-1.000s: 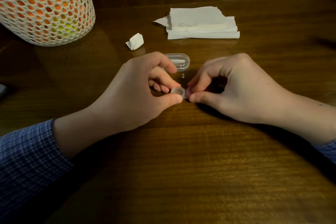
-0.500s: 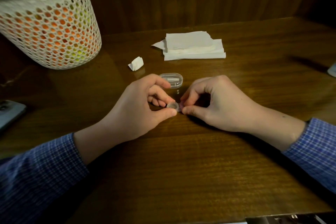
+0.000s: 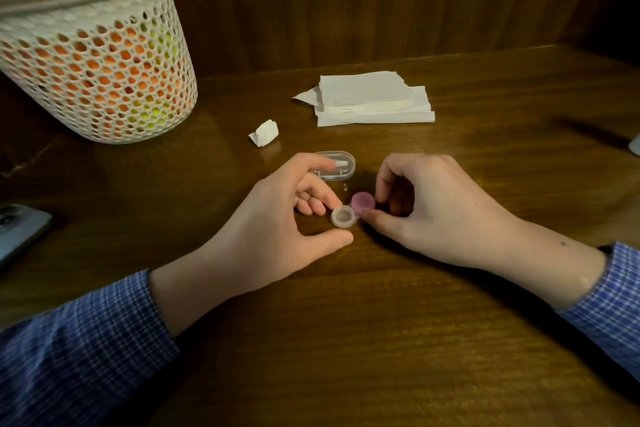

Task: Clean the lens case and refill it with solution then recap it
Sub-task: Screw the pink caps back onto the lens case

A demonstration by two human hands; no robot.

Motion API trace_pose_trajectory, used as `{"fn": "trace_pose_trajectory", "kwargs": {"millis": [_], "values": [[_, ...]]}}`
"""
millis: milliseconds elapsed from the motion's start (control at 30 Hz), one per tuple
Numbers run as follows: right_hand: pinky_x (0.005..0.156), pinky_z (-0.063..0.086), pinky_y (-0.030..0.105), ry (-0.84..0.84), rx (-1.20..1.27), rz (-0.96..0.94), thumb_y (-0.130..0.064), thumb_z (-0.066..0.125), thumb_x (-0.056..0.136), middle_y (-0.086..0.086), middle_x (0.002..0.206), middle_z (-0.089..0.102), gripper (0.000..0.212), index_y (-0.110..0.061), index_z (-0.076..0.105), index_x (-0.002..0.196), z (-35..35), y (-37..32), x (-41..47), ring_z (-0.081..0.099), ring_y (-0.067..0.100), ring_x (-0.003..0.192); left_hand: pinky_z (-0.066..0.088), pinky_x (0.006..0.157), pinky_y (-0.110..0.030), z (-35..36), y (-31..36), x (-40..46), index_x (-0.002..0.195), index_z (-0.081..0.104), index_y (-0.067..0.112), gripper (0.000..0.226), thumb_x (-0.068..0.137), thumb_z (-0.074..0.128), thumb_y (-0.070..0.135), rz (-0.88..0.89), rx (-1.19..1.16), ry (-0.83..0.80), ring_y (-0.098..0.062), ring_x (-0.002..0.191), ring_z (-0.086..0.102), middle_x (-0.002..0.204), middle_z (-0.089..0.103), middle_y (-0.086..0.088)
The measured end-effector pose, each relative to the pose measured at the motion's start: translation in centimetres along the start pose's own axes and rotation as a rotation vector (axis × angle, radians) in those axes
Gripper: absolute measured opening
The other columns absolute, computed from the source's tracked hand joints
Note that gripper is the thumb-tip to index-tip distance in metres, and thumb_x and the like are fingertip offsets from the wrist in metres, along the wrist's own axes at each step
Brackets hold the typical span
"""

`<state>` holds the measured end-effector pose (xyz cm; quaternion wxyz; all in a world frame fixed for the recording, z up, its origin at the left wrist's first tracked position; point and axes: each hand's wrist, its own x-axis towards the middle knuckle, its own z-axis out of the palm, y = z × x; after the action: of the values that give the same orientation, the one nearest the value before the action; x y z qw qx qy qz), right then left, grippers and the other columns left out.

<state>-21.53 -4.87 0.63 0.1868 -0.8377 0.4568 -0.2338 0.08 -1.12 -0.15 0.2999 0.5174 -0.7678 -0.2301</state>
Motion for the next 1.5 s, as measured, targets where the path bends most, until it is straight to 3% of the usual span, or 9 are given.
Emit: {"fn": "trace_pose_trajectory", "kwargs": {"millis": [133,267,400,600,767,1133,1300,1433,1500], "values": [[0.07,0.05,0.008,-0.019,0.021,0.007,-0.03,0.08,0.084,-0.017,0.078,0.065,0.019,-0.033,0.063,0.079,0.0,0.3,0.0,0.06,-0.005,0.088,0.054,0.083,-0.015,-0.1,0.2,-0.1,0.141,0.048,0.024,0.078,0.075,0.089,0.032,0.012,-0.009,0.005,-0.002,0.098,0.068,0.103,0.072,0.015],[0.07,0.058,0.028,-0.057,0.132,0.027,-0.031,0.075,0.082,-0.016,0.082,0.068,0.009,-0.033,0.066,0.082,-0.3,0.4,-0.1,0.066,0.006,0.08,0.055,0.082,-0.017,-0.1,0.3,-0.2,0.14,0.05,0.021,0.077,0.075,0.09,0.028,0.027,-0.034,0.008,-0.003,0.098,0.069,0.1,0.074,0.015],[0.062,0.053,0.016,-0.091,0.2,0.0,-0.058,0.078,0.073,-0.015,0.087,0.069,0.032,-0.036,0.065,0.092,-0.4,0.1,-0.3,0.064,0.001,0.083,0.054,0.083,-0.013,-0.2,0.4,-0.3,0.141,0.05,0.022,0.082,0.071,0.09,0.032,0.053,-0.034,0.002,0.001,0.099,0.069,0.1,0.074,0.016],[0.075,0.051,0.008,-0.102,0.17,-0.019,-0.047,0.088,0.069,-0.022,0.097,0.065,0.05,-0.036,0.061,0.11,-0.1,0.0,-0.4,0.059,-0.009,0.098,0.055,0.086,-0.016,-0.2,0.1,-0.4,0.137,0.054,0.022,0.07,0.076,0.086,0.011,0.047,-0.029,0.023,-0.001,0.099,0.071,0.098,0.076,0.016],[0.075,0.049,0.006,-0.069,0.208,-0.04,-0.032,0.087,0.078,-0.018,0.098,0.069,0.04,-0.031,0.063,0.11,0.2,0.2,-0.3,0.062,-0.006,0.098,0.06,0.077,-0.023,-0.2,-0.1,-0.5,0.117,0.062,0.022,0.049,0.076,0.086,0.008,0.013,-0.017,0.103,-0.007,0.093,0.07,0.097,0.069,0.012],[0.081,0.054,0.015,-0.11,0.271,-0.108,-0.02,0.082,0.082,-0.017,0.102,0.07,0.034,-0.028,0.066,0.11,-0.2,0.9,-0.1,0.066,0.0,0.097,0.054,0.085,-0.015,0.0,0.2,-0.5,0.131,0.059,0.023,0.057,0.08,0.083,0.024,0.02,0.03,0.03,0.003,0.106,0.065,0.113,0.07,0.017],[0.064,0.053,0.013,0.187,0.334,-0.042,-0.003,0.076,0.084,-0.01,0.096,0.071,0.026,-0.02,0.068,0.102,-4.1,3.4,1.7,0.067,0.001,0.077,0.054,0.081,-0.017,0.1,0.1,-0.5,0.115,0.069,0.024,0.034,0.084,0.082,0.022,0.03,0.036,0.054,-0.004,0.1,0.066,0.103,0.071,0.016],[0.057,0.057,0.019,0.086,0.15,0.133,-0.015,0.073,0.085,-0.006,0.097,0.072,0.021,-0.03,0.067,0.098,-5.7,6.0,2.6,0.071,0.015,0.08,0.054,0.083,-0.023,0.1,0.2,-0.5,0.102,0.075,0.025,0.016,0.087,0.078,0.022,0.039,0.057,0.032,-0.005,0.1,0.066,0.1,0.072,0.016],[0.066,0.06,0.028,-0.021,0.108,0.176,-0.03,0.078,0.083,-0.008,0.1,0.071,0.02,-0.033,0.068,0.1,-5.1,6.1,2.8,0.072,0.016,0.082,0.055,0.083,-0.025,0.1,0.2,-0.5,0.099,0.076,0.023,0.013,0.087,0.077,0.02,0.049,0.059,0.023,-0.005,0.102,0.066,0.1,0.073,0.015]]}}
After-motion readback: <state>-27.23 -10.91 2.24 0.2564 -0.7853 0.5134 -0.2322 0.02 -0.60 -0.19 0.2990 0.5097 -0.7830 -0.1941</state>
